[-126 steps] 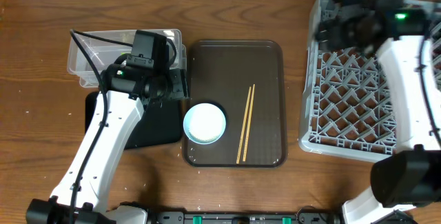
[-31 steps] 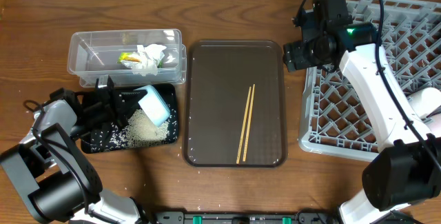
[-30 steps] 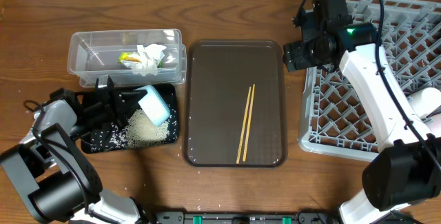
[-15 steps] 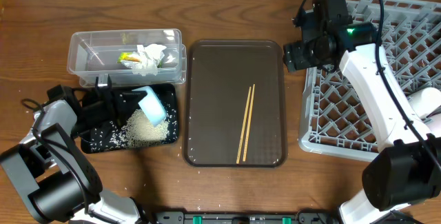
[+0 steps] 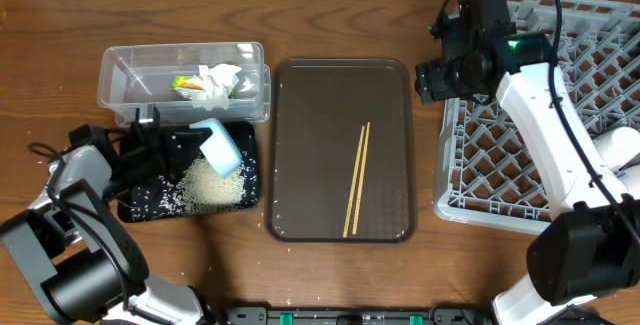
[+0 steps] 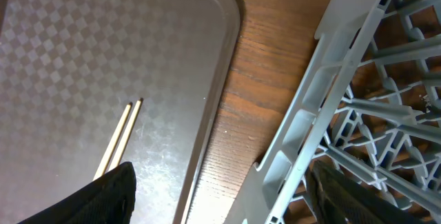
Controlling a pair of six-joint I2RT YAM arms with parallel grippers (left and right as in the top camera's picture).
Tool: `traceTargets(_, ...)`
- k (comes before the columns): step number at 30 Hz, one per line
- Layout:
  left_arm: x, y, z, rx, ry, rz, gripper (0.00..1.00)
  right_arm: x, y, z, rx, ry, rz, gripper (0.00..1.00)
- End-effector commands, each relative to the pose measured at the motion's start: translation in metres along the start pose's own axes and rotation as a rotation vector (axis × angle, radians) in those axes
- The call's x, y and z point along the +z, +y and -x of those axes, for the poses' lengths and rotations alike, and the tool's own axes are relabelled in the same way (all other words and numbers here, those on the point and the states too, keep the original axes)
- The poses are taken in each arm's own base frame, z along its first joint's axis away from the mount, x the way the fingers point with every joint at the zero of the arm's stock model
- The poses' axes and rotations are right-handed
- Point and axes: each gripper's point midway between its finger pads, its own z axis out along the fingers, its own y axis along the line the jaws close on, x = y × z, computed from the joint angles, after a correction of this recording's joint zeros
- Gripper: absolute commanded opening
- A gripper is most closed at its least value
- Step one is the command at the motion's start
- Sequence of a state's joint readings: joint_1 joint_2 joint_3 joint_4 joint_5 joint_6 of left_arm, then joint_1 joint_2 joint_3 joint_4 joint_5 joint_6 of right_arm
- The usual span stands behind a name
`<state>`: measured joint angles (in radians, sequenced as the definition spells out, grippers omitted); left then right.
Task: Sort waste into correct bins and load items into the dishwasher rack
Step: 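Tip the bowl over the black tray to pour out the rice, then set the emptied bowl on the brown tray and grasp it with right gripper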
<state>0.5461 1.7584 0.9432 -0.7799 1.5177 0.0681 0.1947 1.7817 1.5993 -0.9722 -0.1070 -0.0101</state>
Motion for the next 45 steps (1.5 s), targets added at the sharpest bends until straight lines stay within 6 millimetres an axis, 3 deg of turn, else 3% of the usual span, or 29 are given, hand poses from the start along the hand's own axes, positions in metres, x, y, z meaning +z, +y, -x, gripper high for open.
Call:
traceTargets(1, 0.012, -0.009, -0.012, 0.088, 0.043, 0.052, 0.06, 0.002, -0.004, -0.003, 0.013, 0.012, -0.008, 0.79)
traceTargets(8, 0.047, -0.007, -0.043, 0.299, 0.131, 0.453, 0.06, 0.002, -0.004, -0.002, 0.013, 0.01, -0.008, 0.79)
traceTargets(13, 0.089, -0.005, -0.05, 0.516, 0.103, 0.669, 0.08, 0.002, -0.004, -0.003, 0.013, 0.012, -0.008, 0.79)
traceTargets(18, 0.138, 0.008, -0.065, 0.665, 0.127, 0.754, 0.08, 0.002, -0.004, -0.003, 0.014, 0.014, -0.008, 0.79)
traceTargets(23, 0.182, 0.026, -0.054, 0.84, 0.068, 0.824, 0.08, 0.002, -0.003, 0.0, 0.027, 0.001, 0.0, 0.79)
traceTargets(29, 0.219, 0.05, -0.058, 0.889, 0.093, 0.8, 0.09, 0.002, 0.0, 0.008, 0.018, -0.032, 0.002, 0.8)
traceTargets(33, 0.222, 0.061, -0.057, 0.873, 0.105, 0.808, 0.17, 0.002, 0.007, 0.011, 0.002, -0.044, 0.009, 0.85)
traceTargets(37, 0.218, 0.045, -0.055, 0.886, 0.077, 0.784, 0.47, 0.003, 0.018, 0.017, -0.022, -0.07, 0.022, 0.87)
traceTargets(38, 0.214, 0.04, -0.054, 0.884, 0.07, 0.785, 0.5, 0.003, 0.021, 0.018, -0.028, -0.074, 0.029, 0.87)
traceTargets(41, 0.192, 0.024, -0.052, 0.858, 0.045, 0.806, 0.56, 0.004, 0.039, 0.019, -0.057, -0.077, 0.066, 0.88)
traceTargets(45, 0.152, 0.007, -0.05, 0.802, 0.01, 0.853, 0.57, 0.007, 0.068, 0.018, -0.1, -0.086, 0.141, 0.84)
